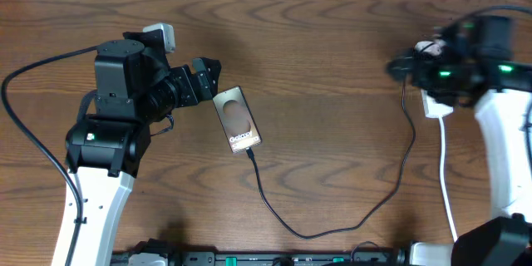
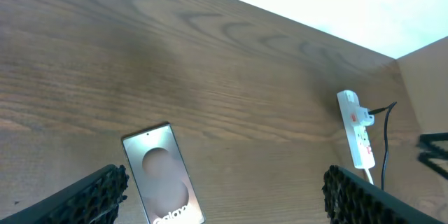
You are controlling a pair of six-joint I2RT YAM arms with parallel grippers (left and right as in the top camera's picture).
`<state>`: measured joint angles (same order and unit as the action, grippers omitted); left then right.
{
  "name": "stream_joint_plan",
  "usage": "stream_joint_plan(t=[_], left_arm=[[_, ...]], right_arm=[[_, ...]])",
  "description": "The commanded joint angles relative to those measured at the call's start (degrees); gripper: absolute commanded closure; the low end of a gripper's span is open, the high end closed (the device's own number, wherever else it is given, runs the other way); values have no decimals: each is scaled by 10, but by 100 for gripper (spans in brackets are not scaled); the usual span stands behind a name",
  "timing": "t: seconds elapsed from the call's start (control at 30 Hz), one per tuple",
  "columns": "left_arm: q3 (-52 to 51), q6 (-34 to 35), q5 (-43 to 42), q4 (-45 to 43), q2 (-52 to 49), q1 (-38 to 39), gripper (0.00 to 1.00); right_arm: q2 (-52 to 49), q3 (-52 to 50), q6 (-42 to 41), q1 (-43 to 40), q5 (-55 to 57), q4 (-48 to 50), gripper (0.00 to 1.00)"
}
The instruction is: Plug charger to phone and switch on socket
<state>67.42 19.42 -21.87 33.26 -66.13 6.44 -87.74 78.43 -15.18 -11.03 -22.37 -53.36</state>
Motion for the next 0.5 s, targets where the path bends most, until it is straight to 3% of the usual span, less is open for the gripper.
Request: stream_joint_plan(t=[0.0, 0.17, 0.47], left_arm=[[8, -8, 9, 1, 2, -2, 8], [8, -8, 10, 1, 2, -2, 8], [8, -8, 10, -3, 2, -2, 8]], right_arm=[[0, 12, 63, -76, -19, -3, 1], [-1, 12, 133, -166, -53, 21, 1], [-77, 52, 189, -199, -98, 57, 1]])
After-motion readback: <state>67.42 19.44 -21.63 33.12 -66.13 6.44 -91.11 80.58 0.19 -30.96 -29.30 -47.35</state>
